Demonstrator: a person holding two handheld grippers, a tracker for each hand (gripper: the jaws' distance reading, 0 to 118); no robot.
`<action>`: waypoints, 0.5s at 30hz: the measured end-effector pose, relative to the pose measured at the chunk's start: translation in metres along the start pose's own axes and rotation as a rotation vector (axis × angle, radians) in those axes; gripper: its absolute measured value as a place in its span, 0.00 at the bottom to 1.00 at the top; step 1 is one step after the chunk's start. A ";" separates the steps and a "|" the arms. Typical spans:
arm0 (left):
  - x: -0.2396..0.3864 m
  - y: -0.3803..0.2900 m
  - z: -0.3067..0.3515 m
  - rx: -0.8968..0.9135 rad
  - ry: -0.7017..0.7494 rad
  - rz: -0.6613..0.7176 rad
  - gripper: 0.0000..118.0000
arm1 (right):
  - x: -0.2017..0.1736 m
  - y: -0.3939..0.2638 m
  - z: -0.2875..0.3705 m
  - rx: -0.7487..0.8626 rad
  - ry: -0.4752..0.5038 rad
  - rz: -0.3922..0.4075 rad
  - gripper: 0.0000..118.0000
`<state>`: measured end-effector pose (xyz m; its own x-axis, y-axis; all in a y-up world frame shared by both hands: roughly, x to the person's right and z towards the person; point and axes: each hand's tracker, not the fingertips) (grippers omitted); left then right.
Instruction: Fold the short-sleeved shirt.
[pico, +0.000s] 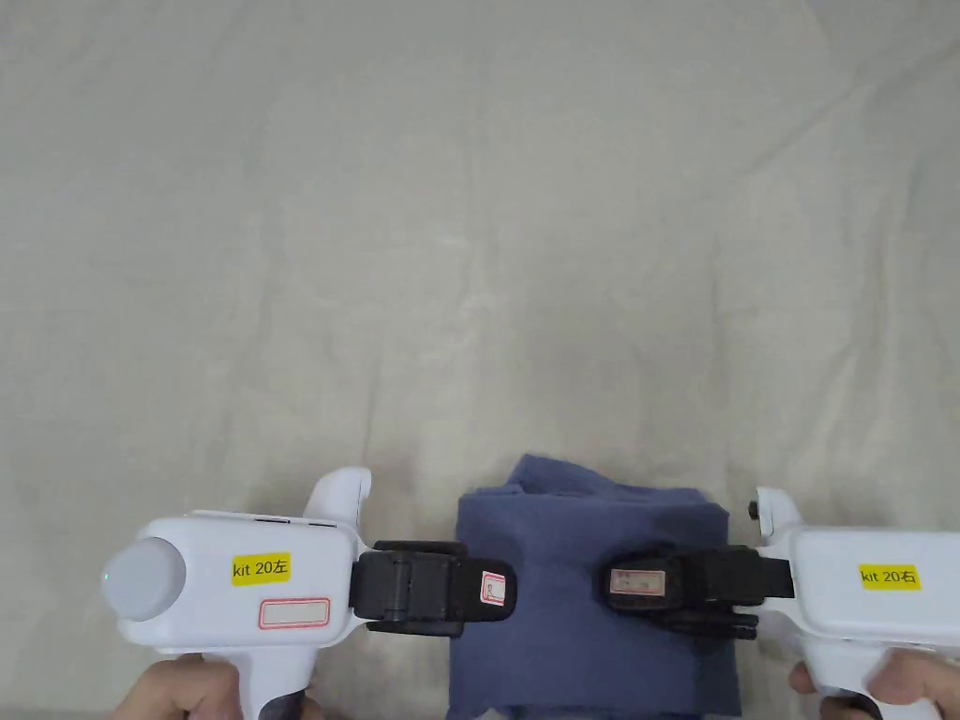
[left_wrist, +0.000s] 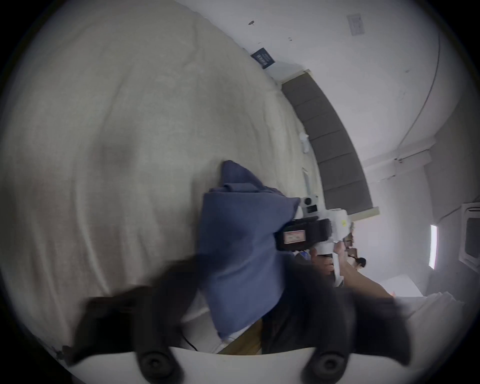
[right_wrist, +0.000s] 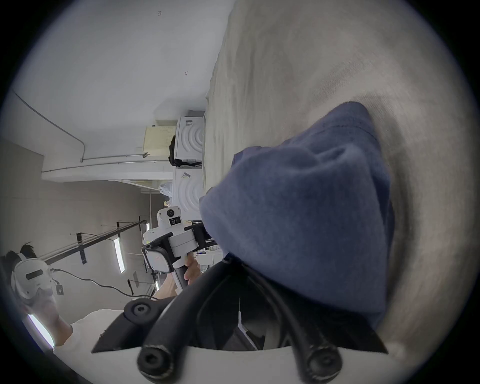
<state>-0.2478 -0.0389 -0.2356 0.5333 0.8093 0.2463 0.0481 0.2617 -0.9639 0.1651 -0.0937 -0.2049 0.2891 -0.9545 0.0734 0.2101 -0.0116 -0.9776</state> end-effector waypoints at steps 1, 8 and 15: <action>-0.001 0.001 -0.008 -0.025 0.015 0.003 1.00 | 0.000 0.000 0.000 -0.002 -0.001 -0.003 0.00; -0.015 0.004 -0.028 0.004 -0.160 0.102 1.00 | -0.002 0.000 -0.002 0.003 0.001 -0.015 0.00; -0.014 0.010 -0.047 -0.046 -0.104 0.075 0.16 | -0.009 -0.003 -0.002 0.010 -0.012 -0.013 0.00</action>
<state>-0.2156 -0.0726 -0.2533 0.4468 0.8762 0.1805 0.0513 0.1763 -0.9830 0.1599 -0.0858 -0.2035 0.2972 -0.9507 0.0889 0.2229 -0.0214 -0.9746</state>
